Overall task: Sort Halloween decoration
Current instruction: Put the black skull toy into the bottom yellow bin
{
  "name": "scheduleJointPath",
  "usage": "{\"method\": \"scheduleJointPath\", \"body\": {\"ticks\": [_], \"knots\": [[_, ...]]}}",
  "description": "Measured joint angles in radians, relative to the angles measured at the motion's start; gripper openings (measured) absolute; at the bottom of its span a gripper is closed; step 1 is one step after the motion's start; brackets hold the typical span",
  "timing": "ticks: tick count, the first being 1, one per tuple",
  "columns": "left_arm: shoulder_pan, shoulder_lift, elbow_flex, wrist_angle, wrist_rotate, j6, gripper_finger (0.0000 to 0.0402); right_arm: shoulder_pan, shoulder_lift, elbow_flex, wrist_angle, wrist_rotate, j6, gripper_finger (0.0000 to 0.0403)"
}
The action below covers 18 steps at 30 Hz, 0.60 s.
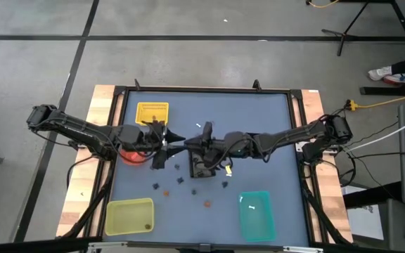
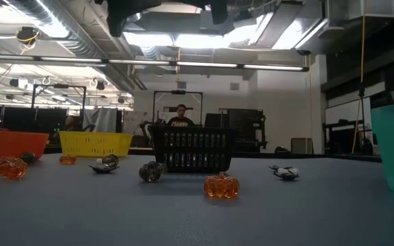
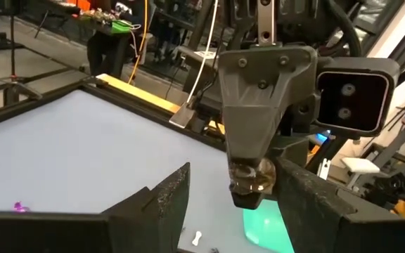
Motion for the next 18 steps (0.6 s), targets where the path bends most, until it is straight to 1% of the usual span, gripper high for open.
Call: {"method": "scheduleJointPath", "body": {"ticks": [5,9,15,18], "knots": [[0.000,0.000,0.000,0.008,0.003,0.002,0.0183,-0.007,0.001,0.000,0.015,-0.021,0.000,0.0092],[0.001,0.001,0.000,0.026,0.021,0.054,0.0183,-0.027,0.001,0.000,0.027,-0.080,0.000,0.0092],[0.001,0.001,0.000,0.032,0.033,0.066,0.0183,-0.044,0.001,0.000,0.033,-0.166,0.000,0.0092],[0.001,0.001,0.000,0.037,0.033,0.081,0.0183,-0.051,0.001,0.000,0.034,-0.183,0.000,0.0092]]}}
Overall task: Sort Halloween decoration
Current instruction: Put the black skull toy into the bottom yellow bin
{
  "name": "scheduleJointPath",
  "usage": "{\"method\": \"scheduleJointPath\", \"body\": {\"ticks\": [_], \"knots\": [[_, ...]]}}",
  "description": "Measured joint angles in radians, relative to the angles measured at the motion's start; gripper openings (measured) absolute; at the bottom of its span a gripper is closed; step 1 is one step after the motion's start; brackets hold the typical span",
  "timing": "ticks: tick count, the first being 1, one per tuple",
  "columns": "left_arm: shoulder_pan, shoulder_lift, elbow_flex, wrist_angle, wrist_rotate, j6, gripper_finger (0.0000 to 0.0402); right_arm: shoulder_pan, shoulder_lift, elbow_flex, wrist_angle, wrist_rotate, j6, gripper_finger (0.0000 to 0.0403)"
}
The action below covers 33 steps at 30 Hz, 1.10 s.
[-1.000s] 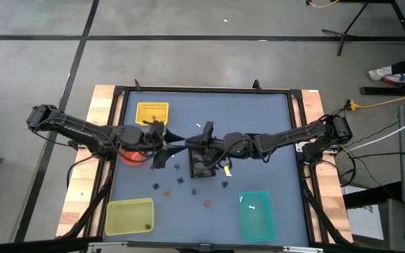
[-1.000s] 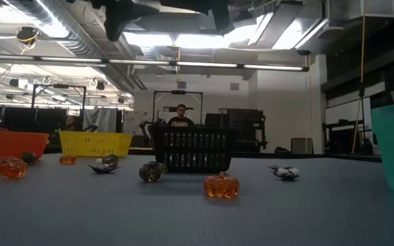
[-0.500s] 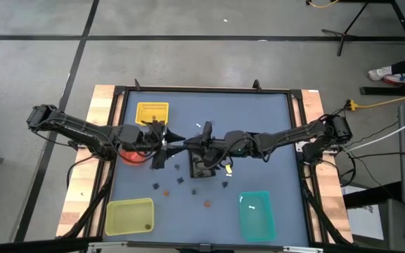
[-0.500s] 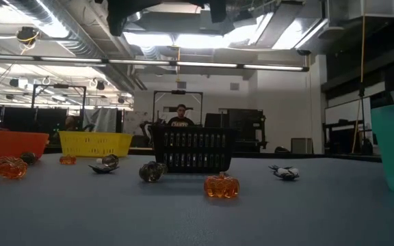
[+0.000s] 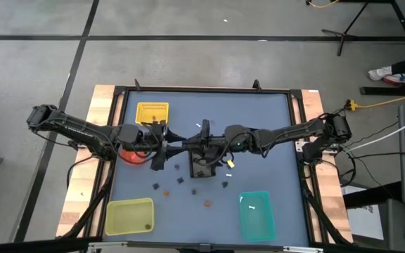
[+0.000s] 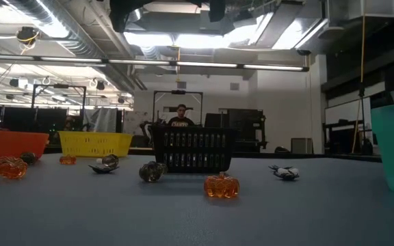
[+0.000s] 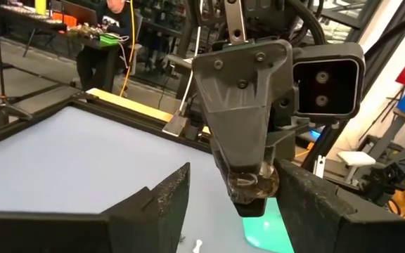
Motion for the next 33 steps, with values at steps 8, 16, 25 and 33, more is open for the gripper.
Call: {"method": "scheduleJointPath", "body": {"ticks": [8,16,25,33], "knots": [[0.000,0.000,0.000,0.001,0.009,0.000,0.0183,0.001,0.000,0.000,-0.001,-0.001,0.000,0.0092],[0.000,0.000,0.000,0.004,0.012,0.000,0.0147,0.001,0.000,0.000,-0.002,0.000,0.000,0.0092],[-0.001,0.000,0.000,0.004,0.014,-0.007,0.0118,0.001,0.000,0.000,-0.004,0.008,0.000,0.0092],[-0.001,0.000,0.000,0.004,0.013,-0.011,0.0104,0.001,0.000,0.000,-0.005,0.012,0.000,0.0092]]}}
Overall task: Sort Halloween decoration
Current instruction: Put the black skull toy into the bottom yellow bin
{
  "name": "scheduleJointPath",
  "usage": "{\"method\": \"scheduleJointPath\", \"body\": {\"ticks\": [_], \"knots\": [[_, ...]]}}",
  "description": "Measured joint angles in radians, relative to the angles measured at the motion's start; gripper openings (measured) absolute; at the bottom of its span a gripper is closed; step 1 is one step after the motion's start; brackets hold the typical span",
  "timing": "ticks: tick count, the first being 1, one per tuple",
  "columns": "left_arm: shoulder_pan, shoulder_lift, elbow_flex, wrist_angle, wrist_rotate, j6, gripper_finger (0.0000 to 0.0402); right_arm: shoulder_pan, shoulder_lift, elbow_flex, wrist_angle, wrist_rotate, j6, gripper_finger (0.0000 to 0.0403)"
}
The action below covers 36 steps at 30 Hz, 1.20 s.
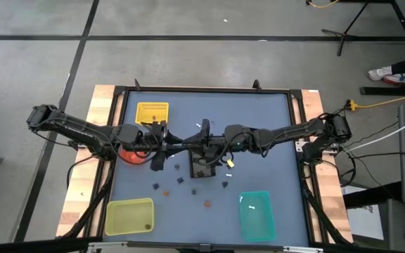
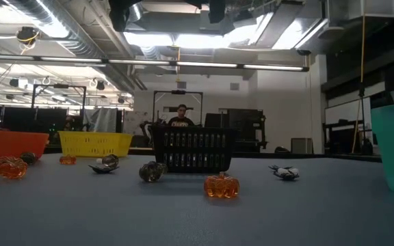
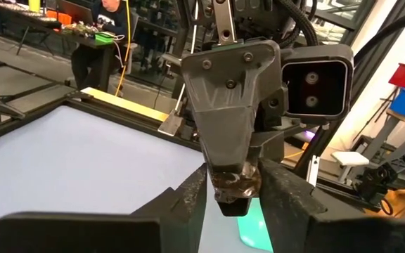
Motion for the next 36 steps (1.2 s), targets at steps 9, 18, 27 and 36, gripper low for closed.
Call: {"method": "scheduleJointPath", "body": {"ticks": [9,18,27,36], "knots": [[0.000,0.000,0.000,0.000,-0.001,0.000,0.0092,0.000,0.000,0.000,0.000,0.000,0.000,0.0092],[0.000,0.000,0.000,0.000,-0.002,0.000,0.0092,0.000,0.000,0.000,0.000,0.000,0.000,0.0092],[0.000,0.000,-0.001,-0.001,-0.001,0.000,0.0091,0.000,0.000,0.000,-0.005,-0.017,0.009,0.0092],[0.000,0.000,-0.001,-0.001,-0.001,0.000,0.0091,0.000,0.000,0.000,-0.005,-0.019,0.010,0.0098]]}}
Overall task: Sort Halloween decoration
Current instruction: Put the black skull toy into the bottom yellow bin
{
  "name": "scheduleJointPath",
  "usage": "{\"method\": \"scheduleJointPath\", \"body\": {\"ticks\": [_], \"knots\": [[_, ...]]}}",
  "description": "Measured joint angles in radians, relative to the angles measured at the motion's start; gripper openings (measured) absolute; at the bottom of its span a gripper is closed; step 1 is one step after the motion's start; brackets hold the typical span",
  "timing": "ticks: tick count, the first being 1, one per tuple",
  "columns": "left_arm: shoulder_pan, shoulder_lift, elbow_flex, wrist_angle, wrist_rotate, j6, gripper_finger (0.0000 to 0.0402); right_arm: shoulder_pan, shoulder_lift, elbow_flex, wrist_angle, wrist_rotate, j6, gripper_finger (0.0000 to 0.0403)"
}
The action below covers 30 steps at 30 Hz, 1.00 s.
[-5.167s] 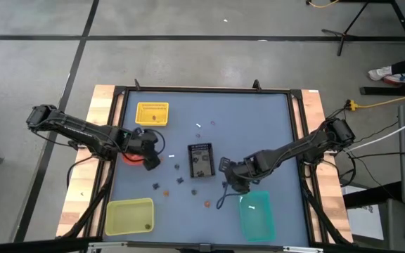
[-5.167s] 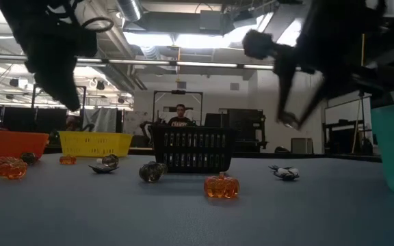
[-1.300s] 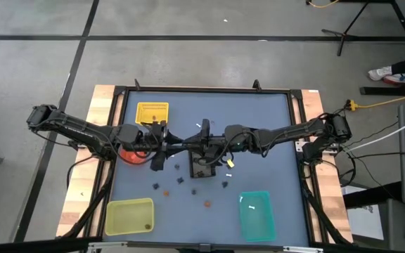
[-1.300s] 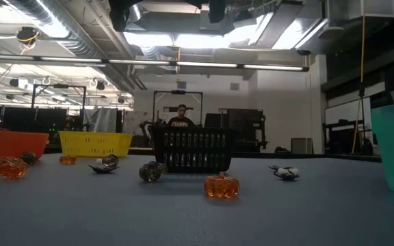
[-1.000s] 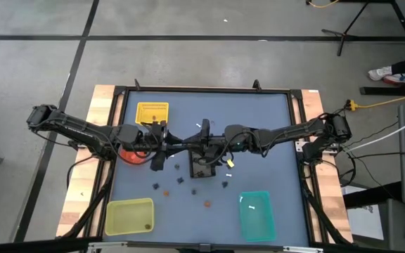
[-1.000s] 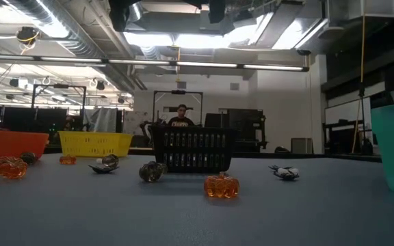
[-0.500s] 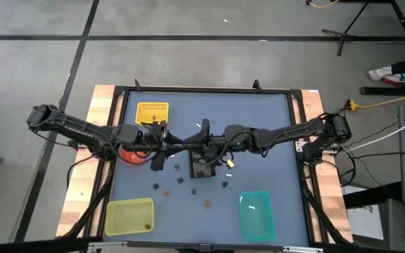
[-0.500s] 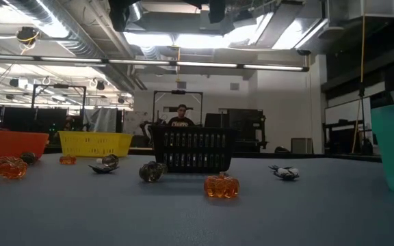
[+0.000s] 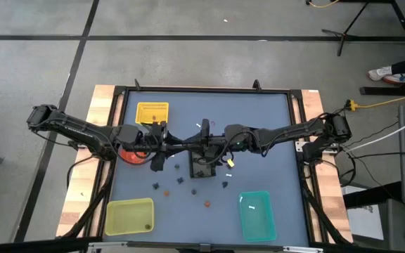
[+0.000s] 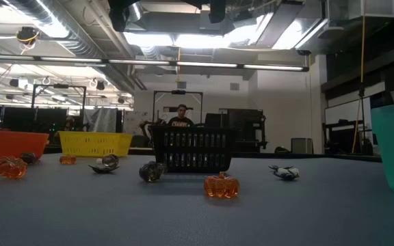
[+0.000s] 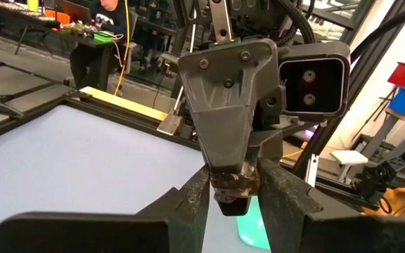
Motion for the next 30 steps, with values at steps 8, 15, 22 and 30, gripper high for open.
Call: {"method": "scheduleJointPath", "body": {"ticks": [8,15,22,30], "knots": [[0.001,0.000,0.000,-0.003,-0.015,0.000,0.0091,0.002,0.000,0.000,0.000,-0.012,0.001,0.0167],[0.001,0.000,0.000,-0.002,-0.016,0.000,0.0091,0.002,0.000,0.000,-0.001,-0.009,0.001,0.0204],[0.000,0.000,0.000,-0.018,-0.012,0.000,0.0091,0.002,-0.001,0.002,-0.067,0.012,0.000,0.0203],[-0.001,-0.001,0.000,-0.087,-0.007,0.000,0.0091,0.000,0.000,0.002,-0.290,0.194,0.048,0.0202]]}}
